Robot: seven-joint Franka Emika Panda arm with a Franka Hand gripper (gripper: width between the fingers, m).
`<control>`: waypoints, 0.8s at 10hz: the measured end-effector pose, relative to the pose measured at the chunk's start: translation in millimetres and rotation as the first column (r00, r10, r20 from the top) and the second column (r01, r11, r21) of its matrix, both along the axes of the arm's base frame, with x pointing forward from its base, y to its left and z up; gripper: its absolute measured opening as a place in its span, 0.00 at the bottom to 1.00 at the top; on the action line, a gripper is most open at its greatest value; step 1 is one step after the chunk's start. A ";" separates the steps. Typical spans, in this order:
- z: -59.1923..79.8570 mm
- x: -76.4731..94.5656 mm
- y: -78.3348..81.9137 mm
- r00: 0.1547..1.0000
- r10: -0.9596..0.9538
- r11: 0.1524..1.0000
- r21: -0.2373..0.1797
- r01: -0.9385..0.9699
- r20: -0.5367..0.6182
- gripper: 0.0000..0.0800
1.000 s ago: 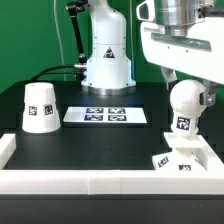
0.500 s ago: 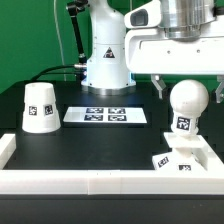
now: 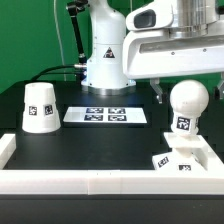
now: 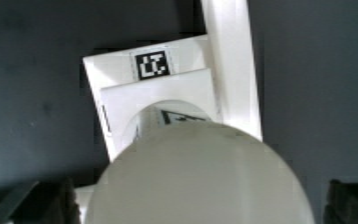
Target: Assemble lamp
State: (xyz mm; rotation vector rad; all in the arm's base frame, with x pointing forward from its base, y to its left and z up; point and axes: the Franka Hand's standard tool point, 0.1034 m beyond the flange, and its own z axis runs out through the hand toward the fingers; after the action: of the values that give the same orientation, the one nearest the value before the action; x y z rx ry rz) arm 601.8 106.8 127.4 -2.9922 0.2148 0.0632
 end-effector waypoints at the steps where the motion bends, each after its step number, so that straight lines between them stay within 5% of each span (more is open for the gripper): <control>1: -0.3 -0.1 -0.3 0.997 0.082 0.997 0.002 -0.082 0.012 0.87; 5: 0.1 11.2 -2.1 0.824 0.550 0.835 -0.111 -0.539 0.134 0.87; 8: -0.8 10.0 -2.1 0.663 0.737 0.676 -0.138 -0.724 0.131 0.87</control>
Offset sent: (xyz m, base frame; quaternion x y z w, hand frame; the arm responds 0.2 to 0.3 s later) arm 0.0018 -0.0006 0.0040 -0.0531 0.0683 -0.3344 0.9384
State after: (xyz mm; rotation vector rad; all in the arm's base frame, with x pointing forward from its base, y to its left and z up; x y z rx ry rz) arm 611.8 104.8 126.6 -2.9049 -1.0488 -0.1322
